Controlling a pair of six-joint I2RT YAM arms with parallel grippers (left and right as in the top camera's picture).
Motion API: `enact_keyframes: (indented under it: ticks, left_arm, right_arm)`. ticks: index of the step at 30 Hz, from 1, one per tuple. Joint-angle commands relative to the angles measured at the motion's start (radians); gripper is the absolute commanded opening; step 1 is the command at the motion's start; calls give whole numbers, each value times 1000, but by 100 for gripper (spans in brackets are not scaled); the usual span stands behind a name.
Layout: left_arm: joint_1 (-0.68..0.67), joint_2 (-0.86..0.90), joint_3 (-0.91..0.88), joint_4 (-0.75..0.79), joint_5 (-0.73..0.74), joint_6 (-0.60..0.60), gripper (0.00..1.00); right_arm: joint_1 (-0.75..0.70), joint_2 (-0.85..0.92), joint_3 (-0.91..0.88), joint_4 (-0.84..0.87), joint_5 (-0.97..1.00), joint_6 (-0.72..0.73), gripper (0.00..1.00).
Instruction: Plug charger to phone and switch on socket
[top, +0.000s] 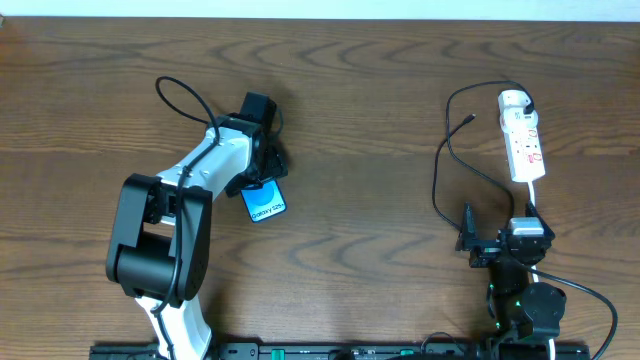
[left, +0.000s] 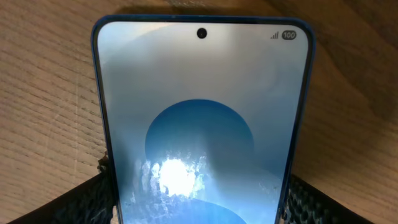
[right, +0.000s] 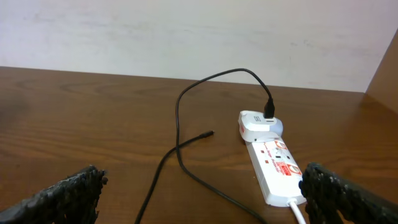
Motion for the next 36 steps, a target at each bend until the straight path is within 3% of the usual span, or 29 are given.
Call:
enact_keyframes:
  ticks: [1,20,27,36]
  left_arm:
    - [-18,34,3,1,37,-5,76]
    - [-18,-35,59,-148,75,-1,72]
    - [-18,-66,59,-158,274,-1,71]
    - [-13,-66,68,-153,668,-2,71]
  right_arm:
    - [-3,-6,-2,-4,8,-4,99]
    - [-3,-6,-2,-4,8,-4,99]
    - [-3,-6,-2,-4,8,-4,99]
    - [-3,-6,-2,-4,8,-4,99]
